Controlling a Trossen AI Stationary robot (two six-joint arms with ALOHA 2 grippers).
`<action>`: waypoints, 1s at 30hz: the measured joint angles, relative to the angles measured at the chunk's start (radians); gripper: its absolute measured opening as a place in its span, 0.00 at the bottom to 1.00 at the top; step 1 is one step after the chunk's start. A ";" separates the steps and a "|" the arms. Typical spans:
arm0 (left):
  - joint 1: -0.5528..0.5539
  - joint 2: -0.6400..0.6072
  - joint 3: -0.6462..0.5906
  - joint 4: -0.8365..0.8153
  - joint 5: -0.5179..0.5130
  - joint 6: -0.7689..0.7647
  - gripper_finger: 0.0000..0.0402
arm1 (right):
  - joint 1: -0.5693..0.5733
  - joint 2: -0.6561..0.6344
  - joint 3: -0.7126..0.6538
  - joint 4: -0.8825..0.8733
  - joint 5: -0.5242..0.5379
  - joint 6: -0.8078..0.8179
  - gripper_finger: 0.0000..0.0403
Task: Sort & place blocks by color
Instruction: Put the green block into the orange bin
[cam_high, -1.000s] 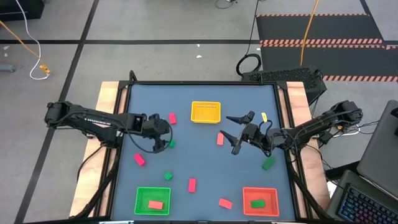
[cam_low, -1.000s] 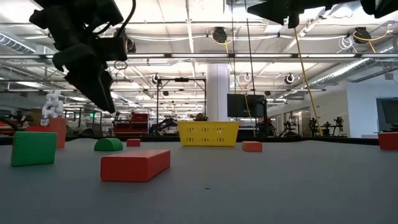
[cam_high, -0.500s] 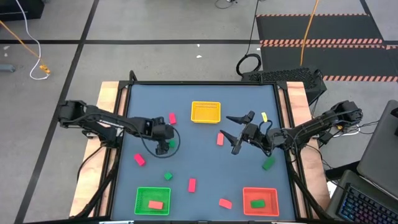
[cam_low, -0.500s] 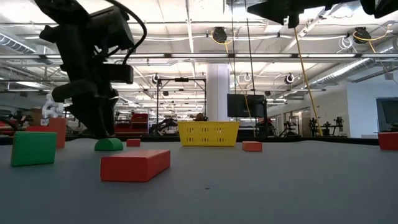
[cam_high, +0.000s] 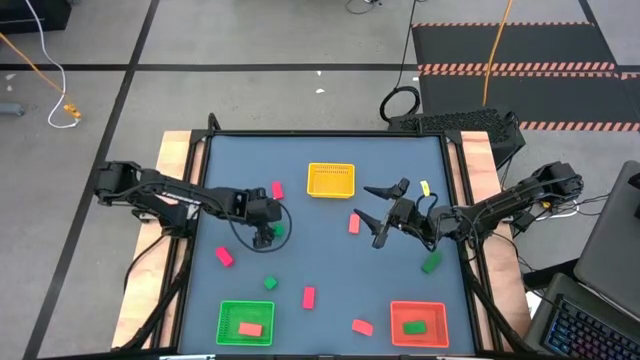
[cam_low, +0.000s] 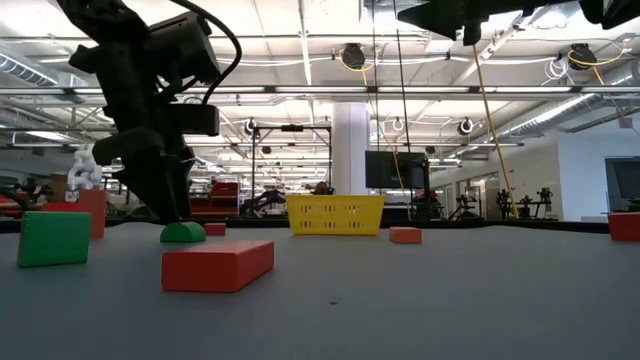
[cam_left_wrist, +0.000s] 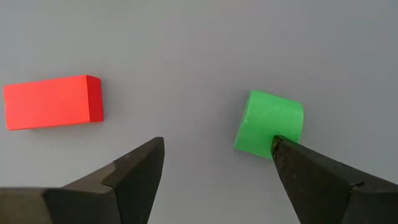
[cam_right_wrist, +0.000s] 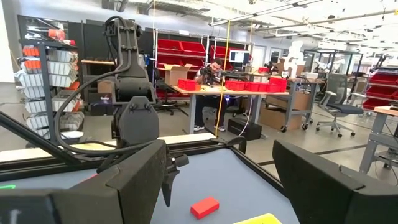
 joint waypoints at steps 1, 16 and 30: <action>0.000 0.000 0.000 0.000 0.003 0.001 0.75 | 0.000 0.000 0.000 0.000 0.000 0.000 0.71; -0.026 0.006 -0.001 0.045 0.039 -0.008 0.75 | 0.000 0.000 0.000 -0.004 0.000 0.000 0.71; -0.042 -0.039 0.051 -0.003 0.047 0.010 0.75 | 0.000 0.000 0.000 -0.010 0.000 -0.001 0.71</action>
